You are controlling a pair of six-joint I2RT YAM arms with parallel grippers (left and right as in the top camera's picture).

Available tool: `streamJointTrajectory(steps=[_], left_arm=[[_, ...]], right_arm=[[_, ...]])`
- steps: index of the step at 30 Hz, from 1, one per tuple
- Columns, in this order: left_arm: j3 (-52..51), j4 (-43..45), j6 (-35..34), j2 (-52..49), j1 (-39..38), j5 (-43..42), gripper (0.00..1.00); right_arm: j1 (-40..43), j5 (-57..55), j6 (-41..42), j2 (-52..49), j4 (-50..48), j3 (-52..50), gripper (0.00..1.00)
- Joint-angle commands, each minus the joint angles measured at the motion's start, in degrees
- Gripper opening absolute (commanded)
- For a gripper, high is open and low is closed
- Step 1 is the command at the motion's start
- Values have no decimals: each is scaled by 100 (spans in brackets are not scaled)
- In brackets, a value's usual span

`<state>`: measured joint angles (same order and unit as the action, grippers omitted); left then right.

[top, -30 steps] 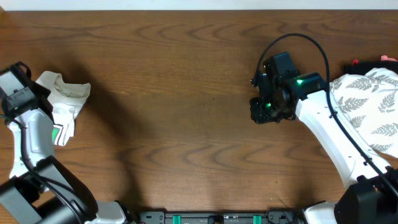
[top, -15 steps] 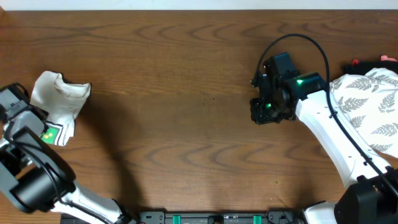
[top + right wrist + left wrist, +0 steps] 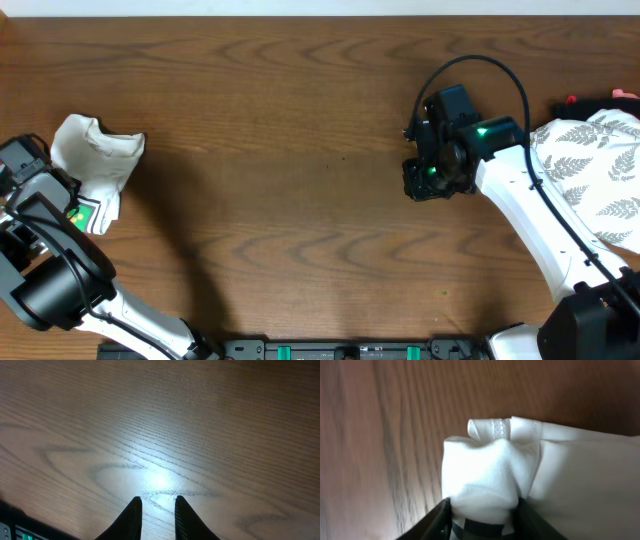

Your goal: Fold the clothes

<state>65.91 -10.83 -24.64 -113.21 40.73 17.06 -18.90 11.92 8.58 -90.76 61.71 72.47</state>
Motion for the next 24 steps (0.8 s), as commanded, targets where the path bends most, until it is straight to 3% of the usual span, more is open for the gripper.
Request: streamJointTrajectory(steps=[1, 2, 6, 8, 24], left_arm=[[-315, -564, -603, -457, 61, -398, 37], [-315, -621, -621, -457, 61, -562, 33], [-315, -929, -1005, -457, 33, -809, 31], [-315, -994, -1123, -457, 7, -907, 38], [-315, -660, -1040, -457, -717, -1213, 38]], right_arm=[[-24, -17, 79, 96, 0, -17, 21], [-24, -20, 76, 96, -2, -17, 21], [-24, -109, 76, 96, 2, -17, 21], [-24, -120, 76, 96, 0, -17, 21], [-26, -118, 79, 96, 9, -17, 21]])
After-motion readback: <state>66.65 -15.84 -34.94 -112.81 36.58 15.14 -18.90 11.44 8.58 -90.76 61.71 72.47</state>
